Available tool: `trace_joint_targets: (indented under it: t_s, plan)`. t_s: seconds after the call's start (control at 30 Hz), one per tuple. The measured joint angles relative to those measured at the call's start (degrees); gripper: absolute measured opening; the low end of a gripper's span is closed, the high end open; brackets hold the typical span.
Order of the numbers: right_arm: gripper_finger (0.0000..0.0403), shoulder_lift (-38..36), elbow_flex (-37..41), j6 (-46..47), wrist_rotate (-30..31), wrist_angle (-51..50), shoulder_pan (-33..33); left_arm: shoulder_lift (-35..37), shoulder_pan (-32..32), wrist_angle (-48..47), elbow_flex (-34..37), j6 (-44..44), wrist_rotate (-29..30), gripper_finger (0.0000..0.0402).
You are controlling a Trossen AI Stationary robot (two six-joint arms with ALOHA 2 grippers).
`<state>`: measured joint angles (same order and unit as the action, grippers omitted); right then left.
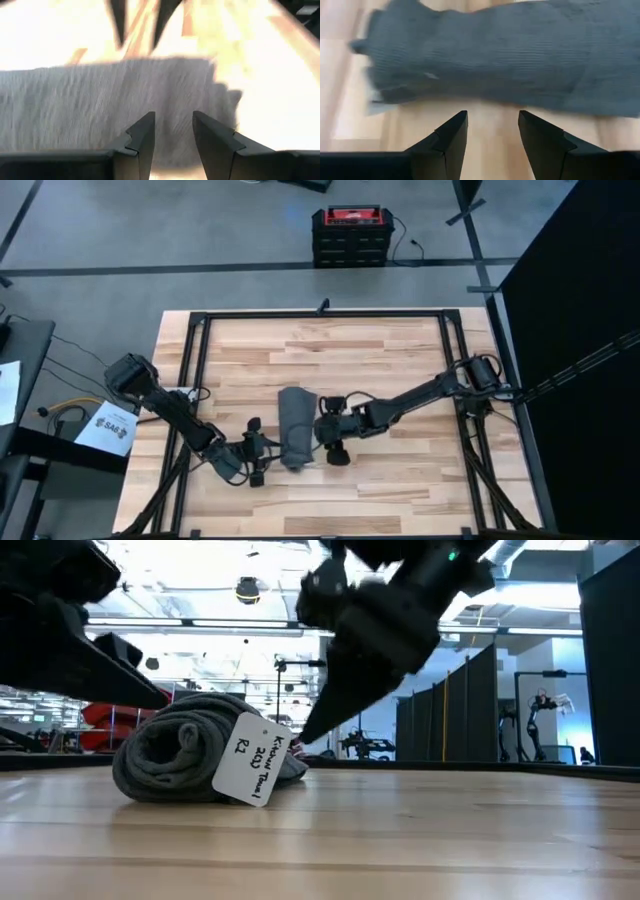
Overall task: Roll towel
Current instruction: Roll the gray towel
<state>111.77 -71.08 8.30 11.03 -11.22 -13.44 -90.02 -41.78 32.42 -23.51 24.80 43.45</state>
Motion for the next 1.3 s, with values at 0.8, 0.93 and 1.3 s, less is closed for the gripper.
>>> trace_joint_targets:
  t_s: [0.8,0.93,1.3]
  plan:
    - [0.0166,10.3,0.8,-11.4,-9.4,19.6,10.6,-1.8,18.4,8.1,12.0,-6.1,-8.1,0.0118]
    - [0.0166,11.3,0.8,-13.2,-9.5,22.5,9.8,-3.1,22.7,11.6,11.5,-10.3,-13.4,0.0118]
    - [0.0166,10.3,0.6,-16.3,-8.7,21.2,8.6,-3.0,26.4,9.9,9.7,-11.2,-19.6,0.0118]
